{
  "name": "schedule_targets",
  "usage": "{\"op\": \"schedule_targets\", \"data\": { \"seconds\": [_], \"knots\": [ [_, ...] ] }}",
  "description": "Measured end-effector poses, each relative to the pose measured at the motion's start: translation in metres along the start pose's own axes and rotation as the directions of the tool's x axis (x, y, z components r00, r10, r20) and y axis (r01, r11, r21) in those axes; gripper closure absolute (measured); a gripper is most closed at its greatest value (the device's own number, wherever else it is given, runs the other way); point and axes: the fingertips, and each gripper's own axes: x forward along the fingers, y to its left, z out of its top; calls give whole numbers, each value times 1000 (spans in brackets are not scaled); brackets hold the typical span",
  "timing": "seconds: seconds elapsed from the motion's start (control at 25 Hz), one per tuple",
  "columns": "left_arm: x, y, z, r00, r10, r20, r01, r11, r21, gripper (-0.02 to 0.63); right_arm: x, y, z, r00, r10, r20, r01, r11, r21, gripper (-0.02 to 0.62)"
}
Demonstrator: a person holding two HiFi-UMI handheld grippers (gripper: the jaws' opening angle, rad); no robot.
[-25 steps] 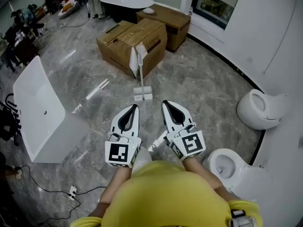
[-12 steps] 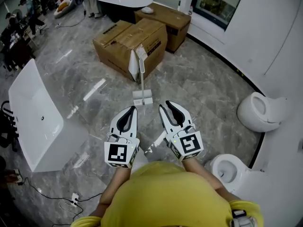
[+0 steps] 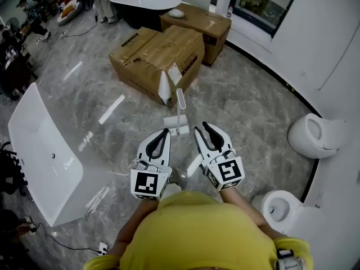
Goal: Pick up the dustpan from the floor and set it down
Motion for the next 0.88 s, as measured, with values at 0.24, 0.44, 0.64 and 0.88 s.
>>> {"op": "schedule_targets", "data": {
  "seconds": [0.24,0.44,0.64,0.88],
  "knots": [
    [34,34,-12,997,-74,-18,73,997,-12,606,41,-14,-9,997,-72,-29,72,997,10,472],
    [51,48,-19,994,-109,-27,108,993,-36,606,54,-24,-17,992,-110,-68,112,994,20,472],
    [65,51,-30,989,-126,-82,121,990,-67,606,66,-32,-26,990,-94,-103,99,994,44,471],
    [99,56,-30,989,-128,-69,125,991,-54,606,101,-54,-41,992,-49,-117,55,997,52,471]
  ]
}}
